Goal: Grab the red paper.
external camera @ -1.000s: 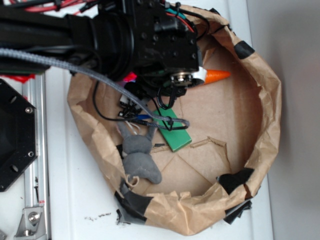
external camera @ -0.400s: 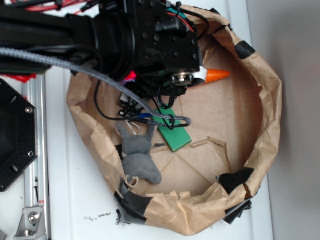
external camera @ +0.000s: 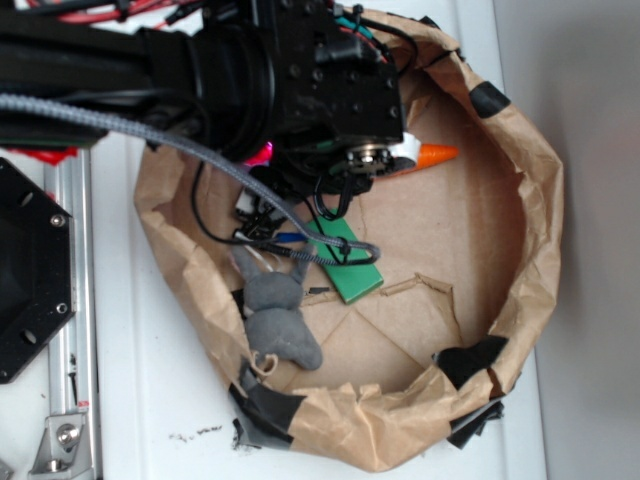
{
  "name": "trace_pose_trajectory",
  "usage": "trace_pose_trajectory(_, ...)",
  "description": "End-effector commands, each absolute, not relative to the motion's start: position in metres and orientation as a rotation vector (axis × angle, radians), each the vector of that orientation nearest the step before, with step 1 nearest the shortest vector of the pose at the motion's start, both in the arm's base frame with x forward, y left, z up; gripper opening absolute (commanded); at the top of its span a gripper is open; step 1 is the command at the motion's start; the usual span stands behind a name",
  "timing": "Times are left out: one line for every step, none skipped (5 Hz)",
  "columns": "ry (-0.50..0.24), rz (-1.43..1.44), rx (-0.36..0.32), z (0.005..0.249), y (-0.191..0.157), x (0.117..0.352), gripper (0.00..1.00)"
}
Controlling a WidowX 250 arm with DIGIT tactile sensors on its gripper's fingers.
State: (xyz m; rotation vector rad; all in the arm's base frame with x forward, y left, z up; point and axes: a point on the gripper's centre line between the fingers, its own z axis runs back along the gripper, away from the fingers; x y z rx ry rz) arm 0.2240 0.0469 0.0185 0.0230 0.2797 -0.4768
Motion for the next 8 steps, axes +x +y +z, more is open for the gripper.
trace_pose_trajectory(0.215, -0.446, 0.037, 0.049, 0.053, 0.210, 1.00)
trace_pose_trajectory(0.228, -0.427, 0.052, 0.048, 0.057, 0.205, 1.00)
trace_pose_trajectory(0.258, -0.376, 0.067, 0.041, 0.068, 0.202, 1.00)
trace_pose_trajectory(0.236, -0.344, 0.070, 0.046, 0.075, 0.199, 1.00)
trace_pose_trajectory(0.241, -0.315, 0.072, 0.043, 0.080, 0.200, 1.00)
trace_pose_trajectory(0.290, -0.245, 0.142, 0.035, 0.091, 0.192, 1.00)
trace_pose_trajectory(0.401, -0.132, 0.198, 0.026, 0.100, 0.187, 1.00)
trace_pose_trajectory(0.395, -0.121, 0.198, 0.027, 0.098, 0.192, 0.17)
